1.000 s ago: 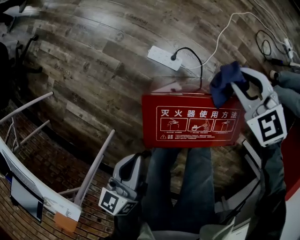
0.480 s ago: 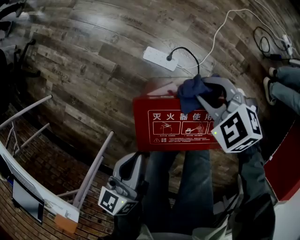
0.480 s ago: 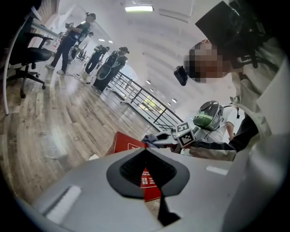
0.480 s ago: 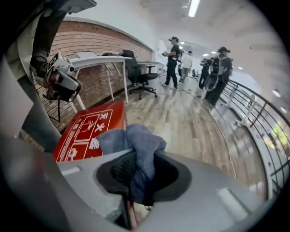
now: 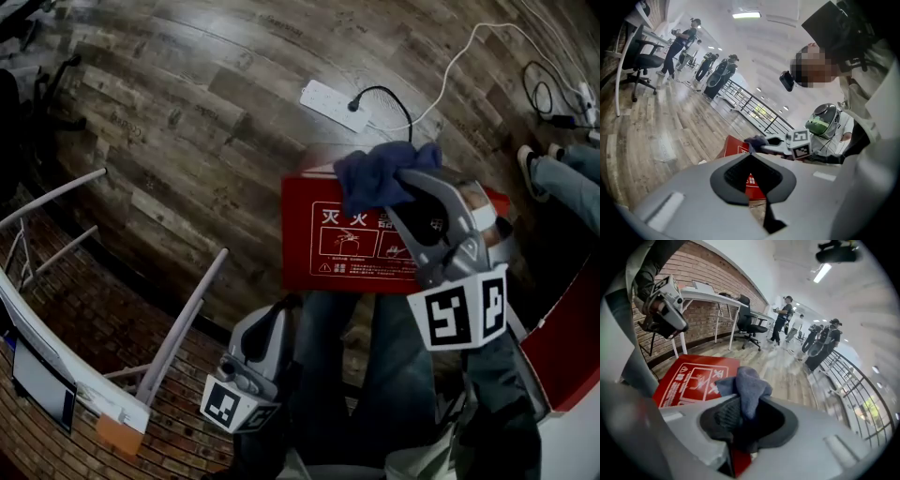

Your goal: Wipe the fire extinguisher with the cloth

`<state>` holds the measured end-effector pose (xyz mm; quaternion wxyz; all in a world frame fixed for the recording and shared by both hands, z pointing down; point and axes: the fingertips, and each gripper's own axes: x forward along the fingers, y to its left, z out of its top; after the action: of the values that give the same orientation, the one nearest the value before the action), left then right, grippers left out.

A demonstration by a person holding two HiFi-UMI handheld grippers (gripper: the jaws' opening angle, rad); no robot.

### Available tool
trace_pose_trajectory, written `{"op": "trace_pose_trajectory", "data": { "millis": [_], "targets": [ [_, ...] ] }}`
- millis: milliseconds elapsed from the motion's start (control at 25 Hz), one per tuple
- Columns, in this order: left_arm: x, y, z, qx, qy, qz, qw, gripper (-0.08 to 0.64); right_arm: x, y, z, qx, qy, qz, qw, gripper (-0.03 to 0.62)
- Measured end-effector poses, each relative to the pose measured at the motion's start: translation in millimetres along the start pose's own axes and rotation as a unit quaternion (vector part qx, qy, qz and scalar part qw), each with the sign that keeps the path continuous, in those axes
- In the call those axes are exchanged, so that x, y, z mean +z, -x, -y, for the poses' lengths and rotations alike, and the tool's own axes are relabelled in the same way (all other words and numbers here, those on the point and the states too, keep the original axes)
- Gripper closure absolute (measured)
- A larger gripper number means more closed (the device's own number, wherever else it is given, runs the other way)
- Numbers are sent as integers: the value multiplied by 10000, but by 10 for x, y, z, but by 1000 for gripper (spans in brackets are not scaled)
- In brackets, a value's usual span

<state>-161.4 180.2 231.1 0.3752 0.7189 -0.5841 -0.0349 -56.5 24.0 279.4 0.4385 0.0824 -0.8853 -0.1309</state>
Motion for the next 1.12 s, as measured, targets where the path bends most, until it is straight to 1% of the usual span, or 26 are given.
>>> {"op": "trace_pose_trajectory", "data": {
  "millis": [40, 120, 200, 280, 320, 400, 480, 520, 560, 600, 680, 720, 760, 840, 920, 960, 1040, 1080, 1120],
  "targets": [
    [-25, 8, 3, 9, 23, 11, 10000, 555, -176, 196, -76, -62, -1, -150, 9999, 494],
    [-88, 11, 35, 3, 75, 13, 10000, 555, -610, 583, -282, -85, 56, -667, 9977, 494],
    [-159, 2, 85, -21, 129, 17, 9999, 555, -1039, 919, -469, -61, -123, -1200, 9927, 494],
    [-215, -19, 137, -57, 178, 39, 9998, 555, -1263, 1125, -569, -104, -429, -1400, 9892, 492],
    [-244, -28, 161, -78, 182, 36, 9998, 555, -1280, 1161, -604, -120, -540, -1393, 9887, 492],
    [-301, -26, 209, -108, 174, -2, 9998, 555, -1149, 1112, -725, 39, -591, -1201, 9910, 491],
    [-323, -24, 259, -125, 179, -8, 9998, 555, -899, 1009, -883, 283, -501, -803, 9951, 491],
    [-326, -26, 276, -134, 169, -1, 9998, 555, -784, 969, -932, 311, -519, -574, 9965, 490],
    [-333, -25, 287, -141, 150, 0, 9998, 555, -690, 937, -963, 300, -659, -328, 9968, 489],
    [-347, -21, 290, -141, 128, -8, 9998, 555, -615, 909, -993, 313, -919, -59, 9953, 487],
    [-396, 7, 287, -105, 98, -39, 9999, 555, -520, 884, -1067, 476, -1497, 419, 9867, 456],
    [-419, 18, 290, -86, 98, -46, 9999, 555, -498, 895, -1099, 573, -1698, 574, 9821, 436],
    [-433, 16, 303, -82, 104, -40, 9999, 555, -492, 916, -1125, 658, -1840, 669, 9784, 419],
    [-466, 5, 338, -96, 115, -56, 9999, 555, -530, 970, -1162, 776, -2010, 669, 9742, 376],
    [-517, 11, 365, -94, 125, -110, 9998, 555, -603, 1034, -1140, 693, -2167, 589, 9720, 329],
    [-532, 11, 377, -94, 130, -118, 9998, 555, -632, 1065, -1092, 543, -2338, 604, 9689, 325],
    [-544, 1, 399, -108, 126, -98, 9998, 555, -633, 1072, -961, 106, -2805, 739, 9570, 325],
    [-548, -6, 408, -114, 121, -83, 9998, 555, -615, 1019, -930, -59, -2937, 732, 9531, 325],
    [-557, -11, 415, -116, 117, -76, 9998, 555, -605, 928, -955, -121, -2938, 593, 9539, 325]
  ]
}}
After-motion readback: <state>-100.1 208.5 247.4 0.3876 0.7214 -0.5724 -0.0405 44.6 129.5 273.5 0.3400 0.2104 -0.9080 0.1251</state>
